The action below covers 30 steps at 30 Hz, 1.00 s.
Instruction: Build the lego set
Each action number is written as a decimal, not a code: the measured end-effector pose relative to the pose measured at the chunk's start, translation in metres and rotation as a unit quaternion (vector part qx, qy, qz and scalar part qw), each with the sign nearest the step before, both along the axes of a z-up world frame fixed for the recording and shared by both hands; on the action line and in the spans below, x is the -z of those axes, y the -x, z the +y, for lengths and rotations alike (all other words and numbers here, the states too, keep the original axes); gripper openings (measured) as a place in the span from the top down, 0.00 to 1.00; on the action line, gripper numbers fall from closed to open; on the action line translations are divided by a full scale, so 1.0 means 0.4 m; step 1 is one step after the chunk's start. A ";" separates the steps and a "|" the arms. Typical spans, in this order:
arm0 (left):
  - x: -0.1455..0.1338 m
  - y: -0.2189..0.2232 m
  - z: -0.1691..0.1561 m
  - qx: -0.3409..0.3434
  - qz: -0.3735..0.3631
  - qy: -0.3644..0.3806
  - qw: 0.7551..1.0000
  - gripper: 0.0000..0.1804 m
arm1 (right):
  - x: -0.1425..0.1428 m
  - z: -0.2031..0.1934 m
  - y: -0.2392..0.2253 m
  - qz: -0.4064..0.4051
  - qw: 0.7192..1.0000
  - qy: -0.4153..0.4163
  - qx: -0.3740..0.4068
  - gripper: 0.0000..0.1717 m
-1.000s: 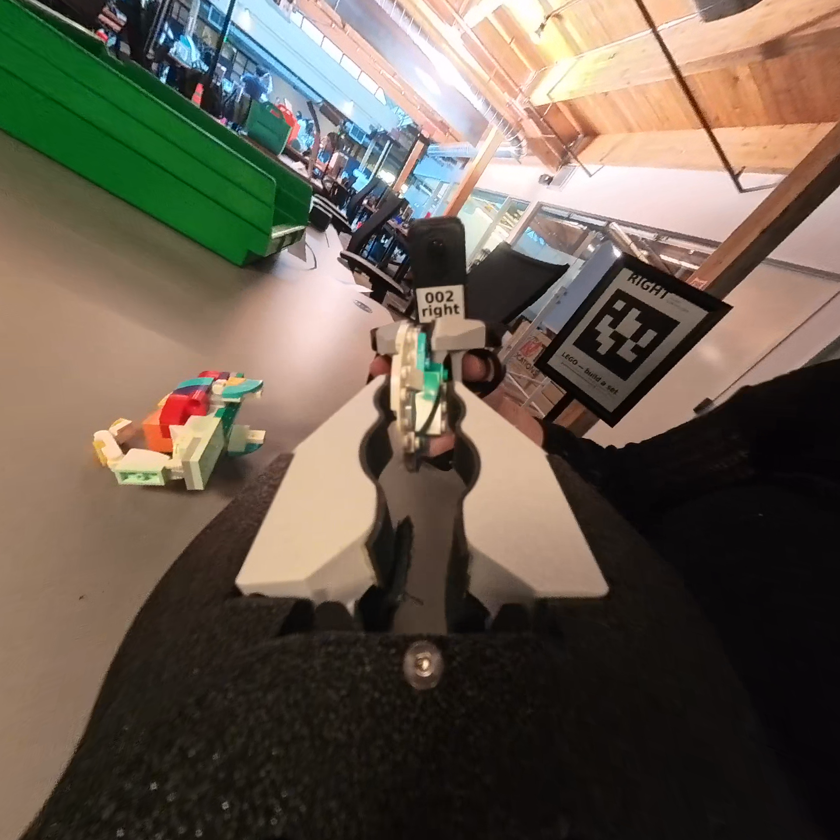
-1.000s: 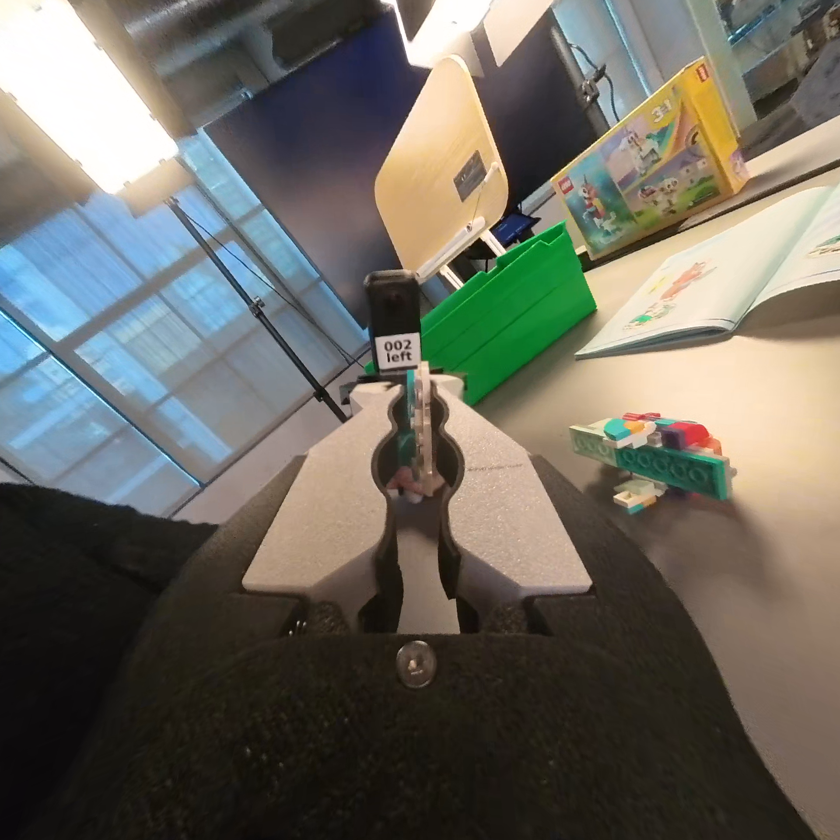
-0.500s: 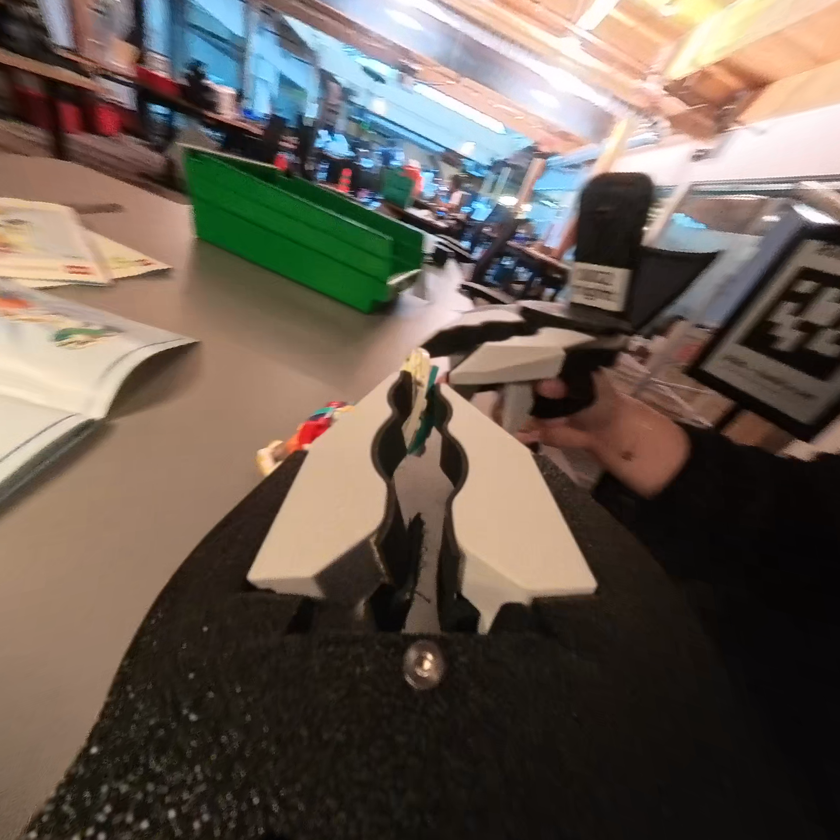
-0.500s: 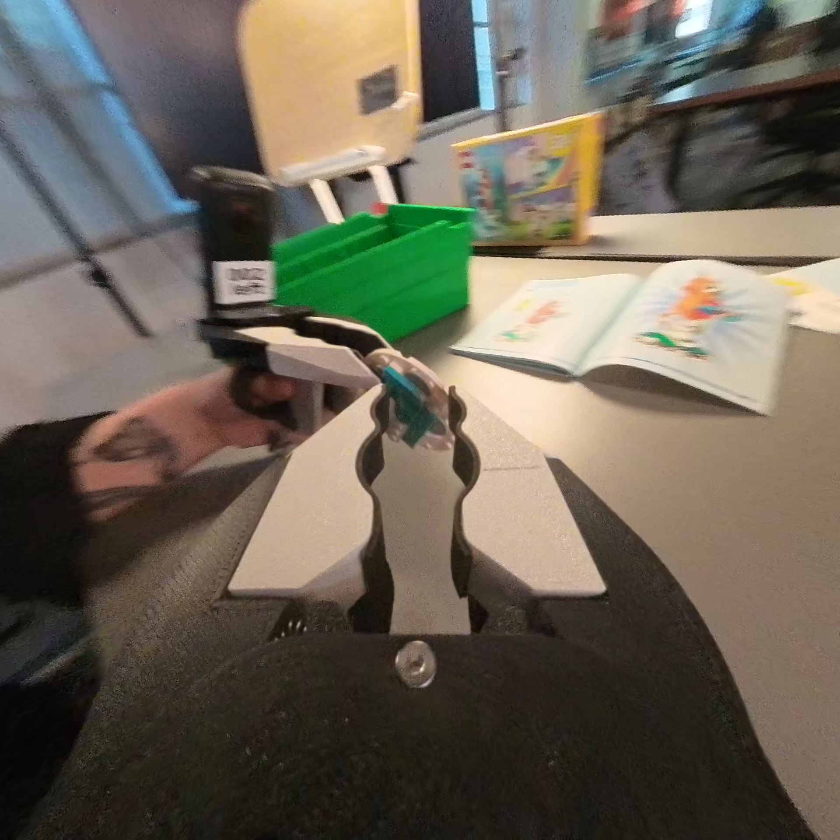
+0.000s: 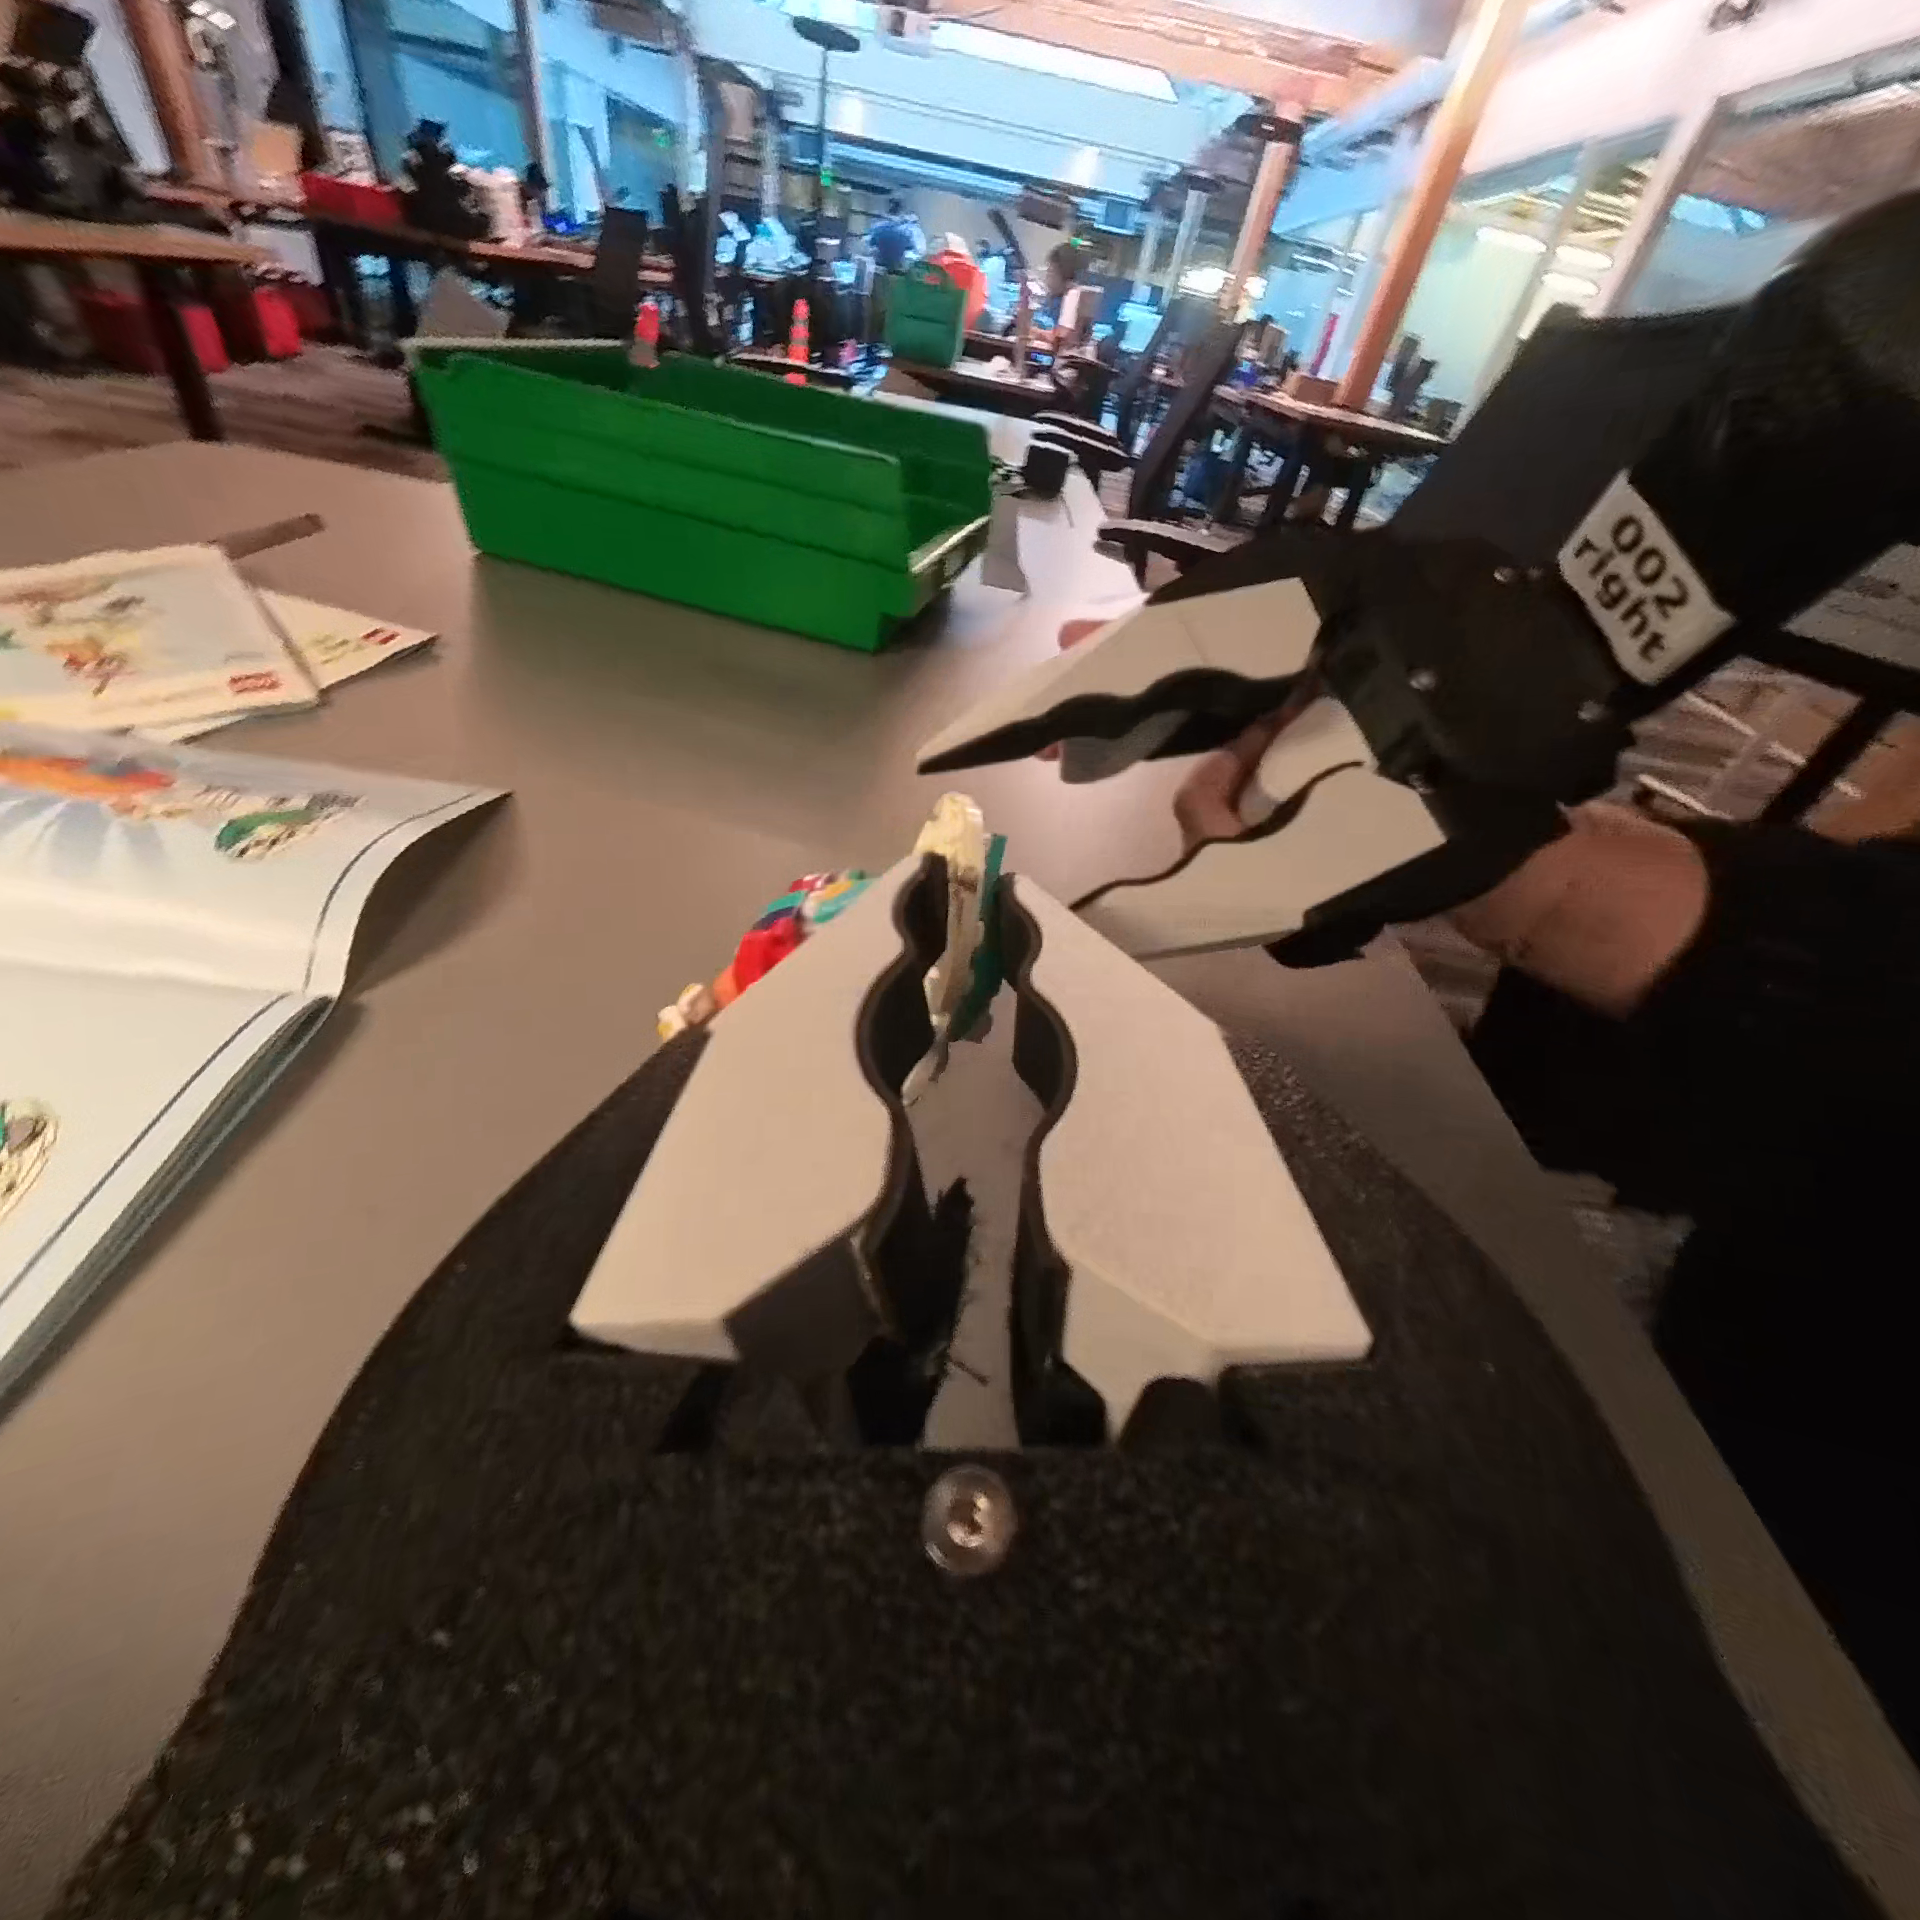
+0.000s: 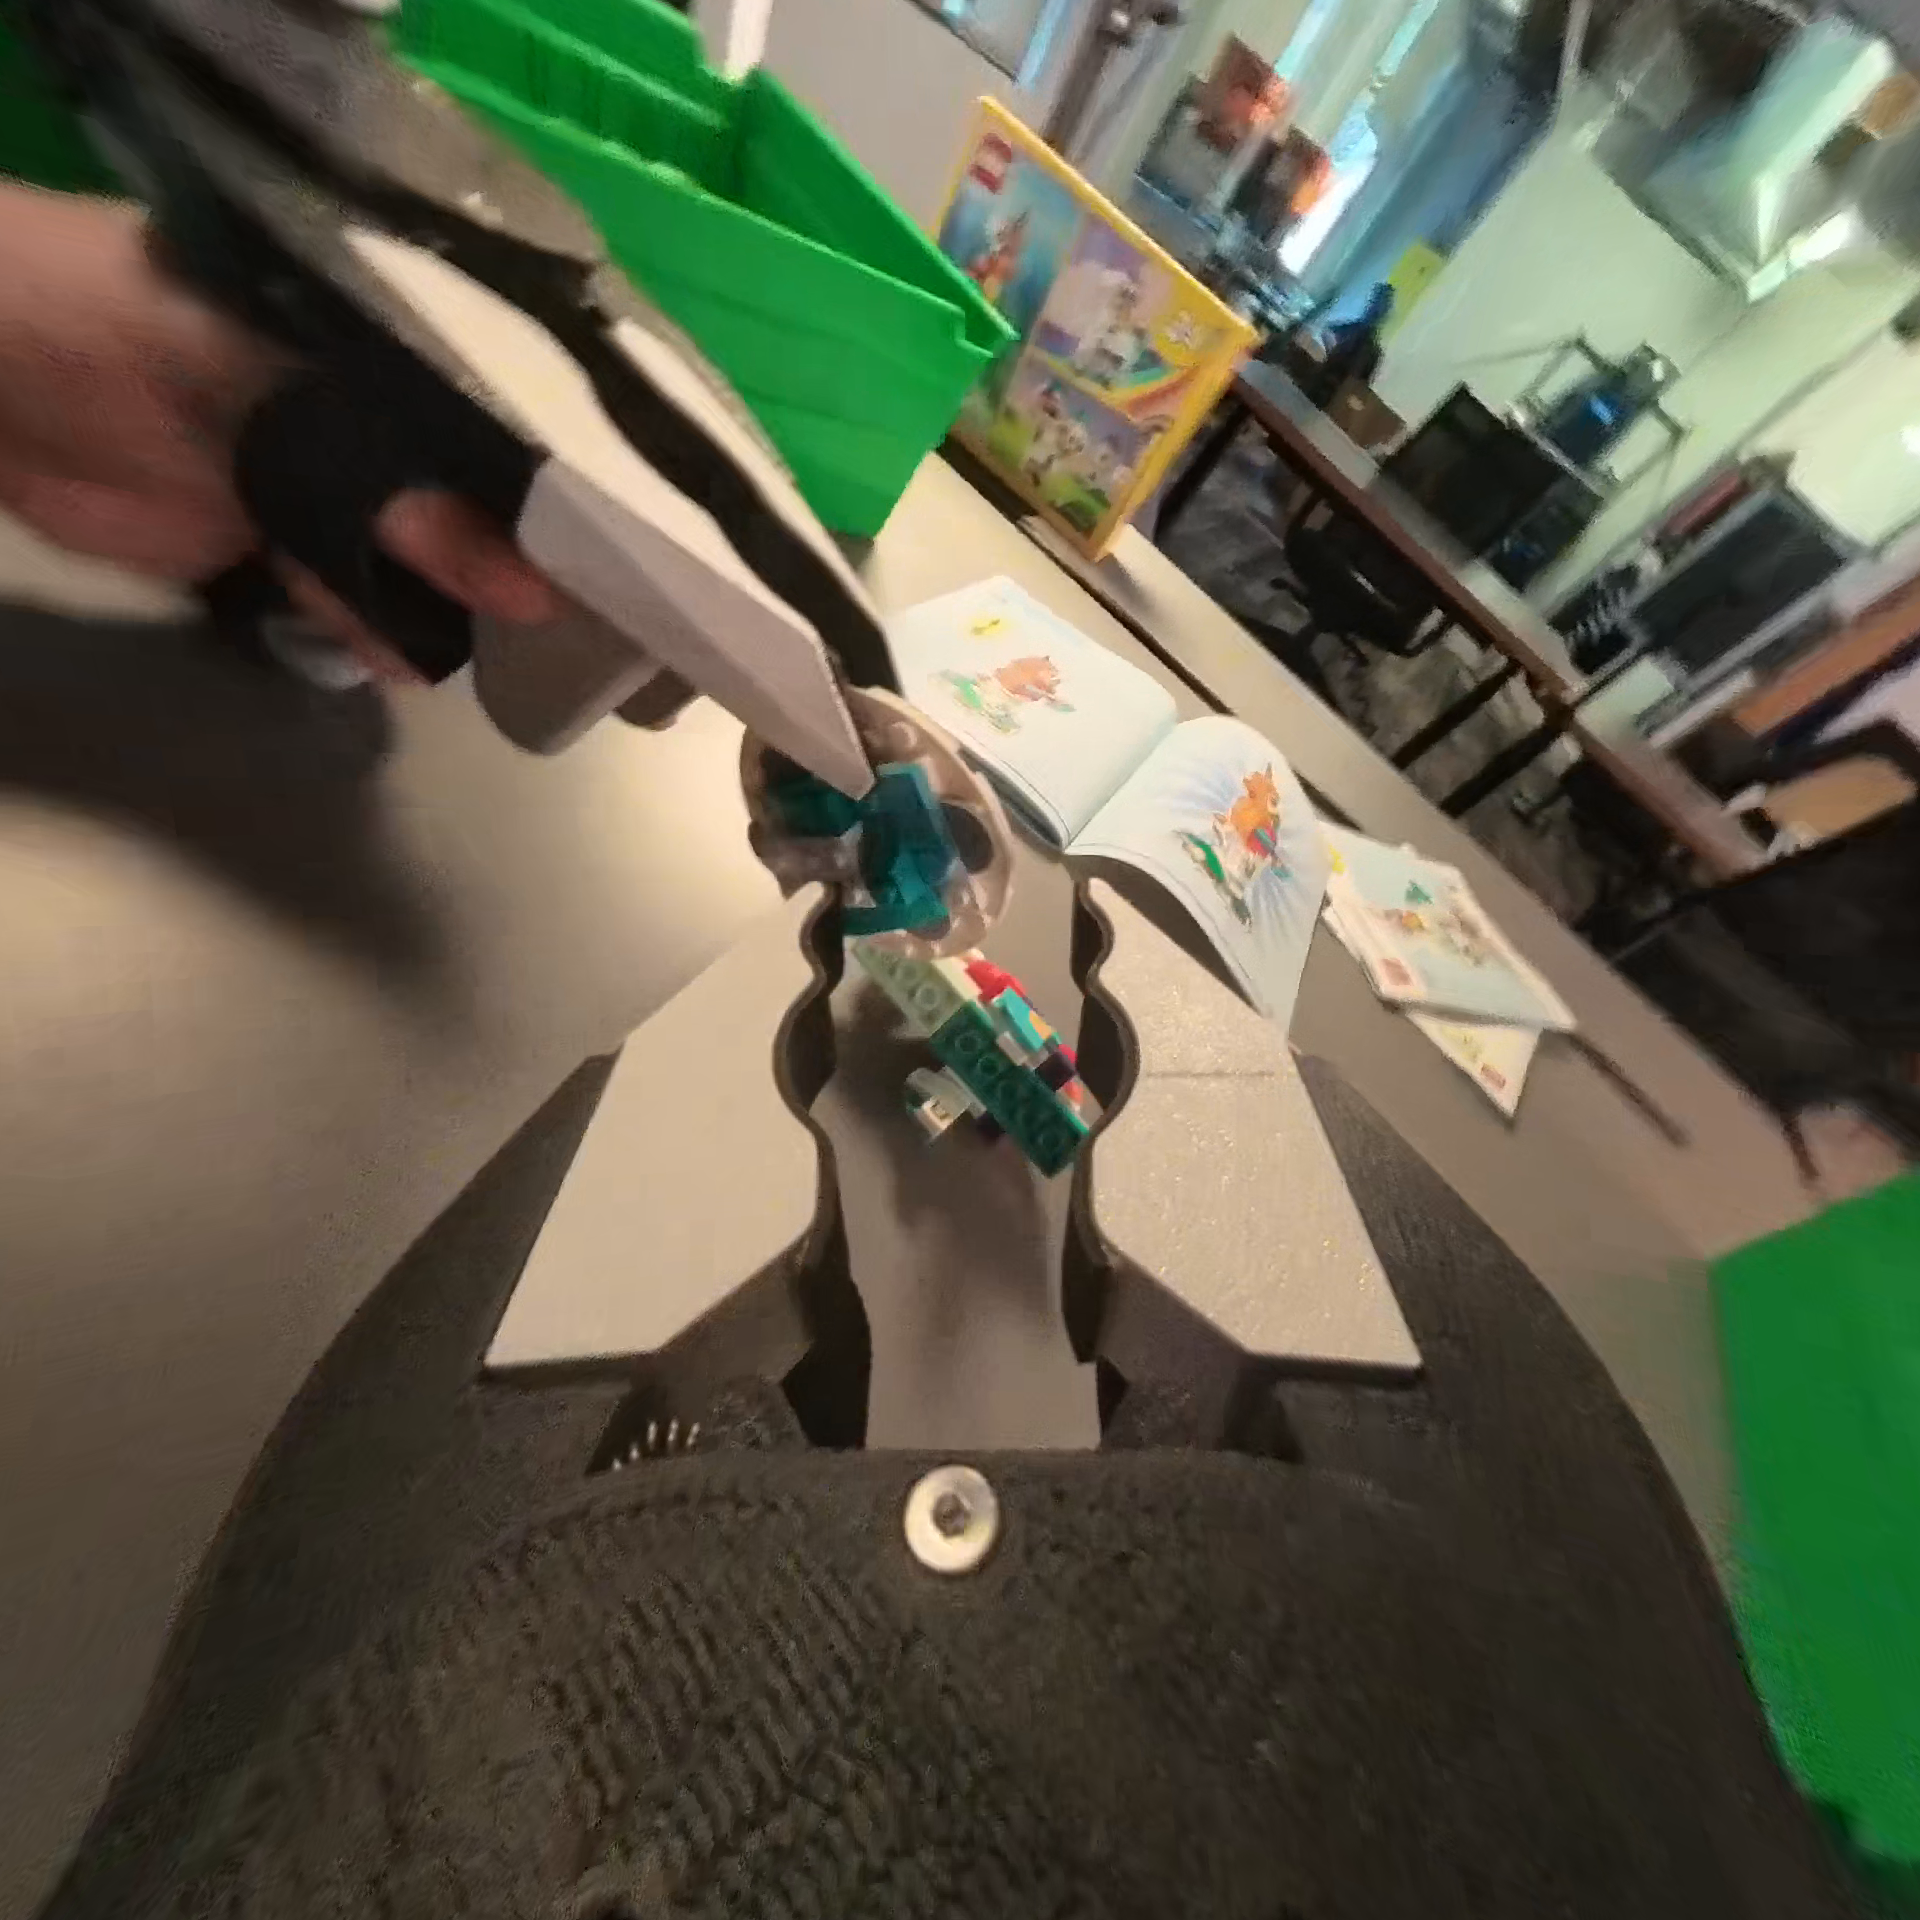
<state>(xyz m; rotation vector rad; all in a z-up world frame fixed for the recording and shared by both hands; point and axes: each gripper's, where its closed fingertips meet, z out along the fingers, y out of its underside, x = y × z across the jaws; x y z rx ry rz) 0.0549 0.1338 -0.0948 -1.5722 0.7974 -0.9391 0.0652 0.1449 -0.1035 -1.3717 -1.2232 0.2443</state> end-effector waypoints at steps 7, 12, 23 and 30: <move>0.010 -0.021 -0.016 0.017 0.018 -0.008 1.000 0.97 | -0.006 -0.033 -0.007 -0.111 0.984 -0.139 -0.013 0.80; 0.012 -0.038 -0.045 0.049 0.048 -0.054 0.996 0.97 | 0.025 -0.048 0.009 -0.111 0.990 -0.080 -0.041 0.72; -0.040 -0.045 -0.072 0.083 -0.033 -0.044 0.995 0.91 | -0.020 -0.113 0.000 0.108 0.957 0.209 -0.167 0.94; -0.096 -0.004 -0.024 -0.027 -0.035 -0.145 0.988 0.59 | -0.074 -0.067 -0.023 0.308 0.856 0.387 -0.153 0.95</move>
